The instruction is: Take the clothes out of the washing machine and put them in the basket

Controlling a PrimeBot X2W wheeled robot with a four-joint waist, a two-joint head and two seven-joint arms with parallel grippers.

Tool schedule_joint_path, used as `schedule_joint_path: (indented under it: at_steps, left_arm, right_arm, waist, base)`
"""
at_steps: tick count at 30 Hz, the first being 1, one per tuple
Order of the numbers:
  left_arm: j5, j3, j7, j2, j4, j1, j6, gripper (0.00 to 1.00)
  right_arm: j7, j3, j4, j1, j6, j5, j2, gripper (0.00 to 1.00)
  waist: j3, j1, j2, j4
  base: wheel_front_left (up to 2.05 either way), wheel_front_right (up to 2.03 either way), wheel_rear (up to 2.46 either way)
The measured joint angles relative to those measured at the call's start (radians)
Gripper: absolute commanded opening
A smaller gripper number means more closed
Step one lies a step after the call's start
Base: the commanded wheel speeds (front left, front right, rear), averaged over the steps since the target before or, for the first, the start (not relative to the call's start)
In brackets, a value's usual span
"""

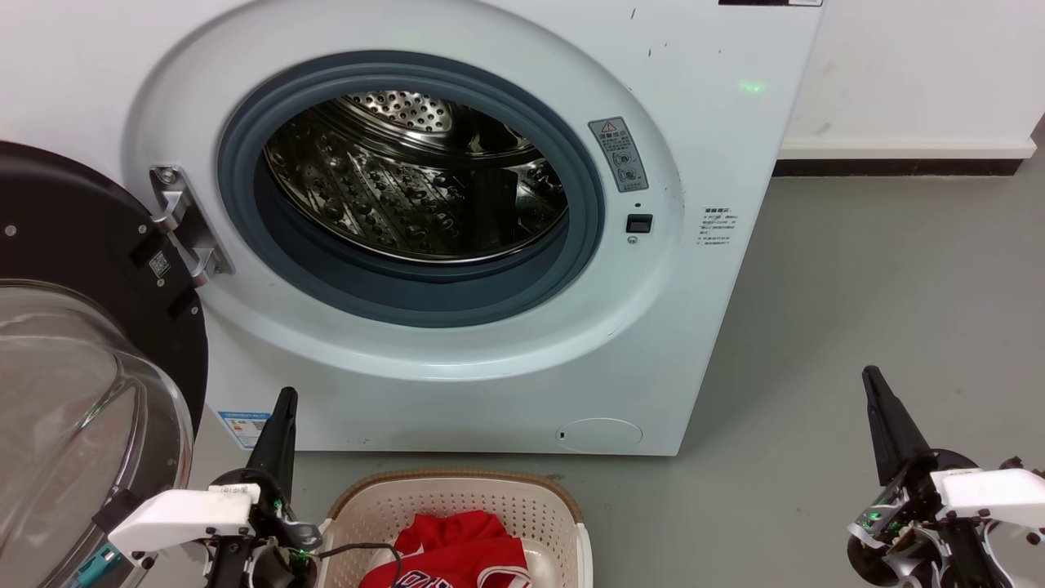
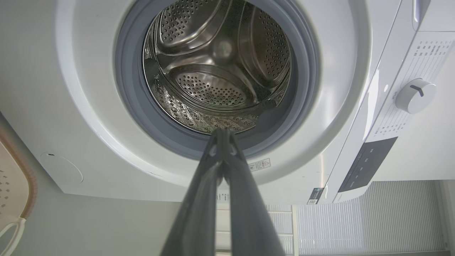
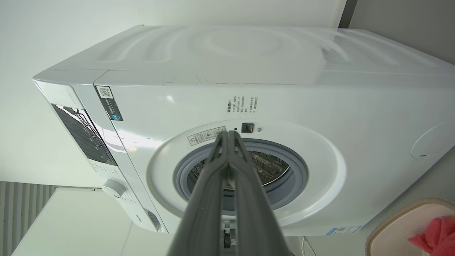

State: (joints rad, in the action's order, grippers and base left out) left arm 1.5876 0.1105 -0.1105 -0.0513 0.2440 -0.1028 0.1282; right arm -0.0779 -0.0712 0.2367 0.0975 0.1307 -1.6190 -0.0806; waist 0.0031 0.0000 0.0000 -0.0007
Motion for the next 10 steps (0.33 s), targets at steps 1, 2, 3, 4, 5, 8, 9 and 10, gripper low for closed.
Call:
schedule_joint_path:
  at_steps: [1,2,3,4,5,8,9,10]
  left_arm:
    - [0.006,0.001,-0.001,0.0,0.0,0.0,0.0,0.0]
    - [0.013,0.002,-0.001,0.0,0.001,-0.001,0.001,0.0]
    - [0.019,0.002,-0.003,0.0,0.001,-0.001,0.001,0.0]
    - [0.023,0.002,-0.003,0.0,0.002,-0.002,0.001,0.0]
    - [0.024,0.003,-0.003,0.0,0.002,-0.002,0.002,0.0]
    - [0.024,0.003,-0.003,0.001,0.002,-0.003,0.002,0.0]
    - [0.024,0.003,-0.003,0.001,0.002,-0.003,0.002,0.0]
    - [0.024,0.003,-0.003,0.001,0.002,-0.003,0.002,0.0]
  right_arm:
    - [-0.002,-0.001,0.002,0.001,0.0,-0.007,0.0,0.0]
    - [-0.002,-0.002,0.004,0.001,0.0,-0.013,0.0,0.0]
    - [-0.002,-0.002,0.005,0.001,0.0,-0.021,0.001,0.0]
    - [-0.002,-0.003,0.006,0.002,0.0,-0.025,0.001,0.0]
    - [-0.003,-0.004,0.006,0.002,0.0,-0.025,0.001,0.0]
    - [-0.003,-0.005,0.007,0.002,0.0,-0.025,0.002,0.0]
    - [-0.004,-0.006,0.007,0.002,0.0,-0.024,0.002,0.0]
    - [-0.004,-0.006,0.007,0.002,0.0,-0.024,0.003,0.0]
  waist:
    - [0.0,0.0,0.0,0.0]
    - [0.0,0.0,0.0,0.0]
    - [0.0,0.0,0.0,0.001]
    - [0.0,0.0,0.0001,0.001]
    - [0.0,0.0,0.0,0.001]
    - [0.0,0.0,0.0,0.001]
    - [0.0,0.0,0.0,0.001]
    - [0.0,0.0,0.0,0.001]
  base:
    - [0.0,0.0,0.0]
    - [0.0,0.0,0.0]
    - [0.0,0.0,0.0]
    - [0.0,0.0,0.0]
    - [0.0,0.0,0.0]
    - [0.0,0.0,0.0]
    - [0.0,0.0,0.0]
    - [0.0,0.0,0.0]
